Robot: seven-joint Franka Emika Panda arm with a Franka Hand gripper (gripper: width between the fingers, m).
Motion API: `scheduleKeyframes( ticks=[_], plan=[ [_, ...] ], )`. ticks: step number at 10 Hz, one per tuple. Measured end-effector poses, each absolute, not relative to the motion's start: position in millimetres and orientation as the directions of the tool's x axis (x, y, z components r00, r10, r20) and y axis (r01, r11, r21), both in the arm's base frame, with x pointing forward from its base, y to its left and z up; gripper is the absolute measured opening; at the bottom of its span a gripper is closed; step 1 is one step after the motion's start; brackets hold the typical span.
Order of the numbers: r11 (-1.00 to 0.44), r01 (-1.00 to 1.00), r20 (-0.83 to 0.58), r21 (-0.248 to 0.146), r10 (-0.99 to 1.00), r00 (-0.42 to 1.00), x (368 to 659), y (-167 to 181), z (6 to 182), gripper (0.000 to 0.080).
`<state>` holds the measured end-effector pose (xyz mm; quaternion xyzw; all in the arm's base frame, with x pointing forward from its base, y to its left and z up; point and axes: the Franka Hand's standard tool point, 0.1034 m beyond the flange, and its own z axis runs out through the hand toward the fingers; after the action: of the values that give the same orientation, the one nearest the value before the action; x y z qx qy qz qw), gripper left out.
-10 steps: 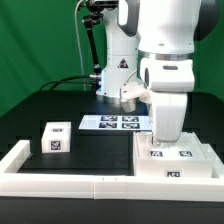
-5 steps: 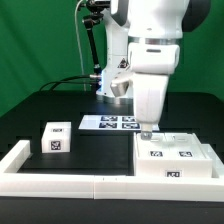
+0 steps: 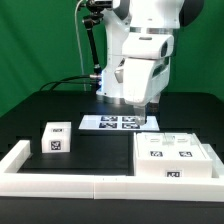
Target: Assemble cabinet
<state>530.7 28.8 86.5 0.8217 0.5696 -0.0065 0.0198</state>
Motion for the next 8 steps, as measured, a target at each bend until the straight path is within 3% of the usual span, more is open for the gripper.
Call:
scheduleKeyframes(
  ticks=[2, 5, 8],
  plan=[
    [-0.537, 0.843, -0.027, 0.032, 0.843, 0.538, 528, 31, 84.9, 0.0797],
    [-0.849, 0.526, 0.048, 0.049, 0.528, 0.848, 514, 48, 78.0, 0.0797],
    [-0.944, 0.331, 0.073, 0.011, 0.331, 0.941, 509, 60, 74.2, 0.0797]
  ],
)
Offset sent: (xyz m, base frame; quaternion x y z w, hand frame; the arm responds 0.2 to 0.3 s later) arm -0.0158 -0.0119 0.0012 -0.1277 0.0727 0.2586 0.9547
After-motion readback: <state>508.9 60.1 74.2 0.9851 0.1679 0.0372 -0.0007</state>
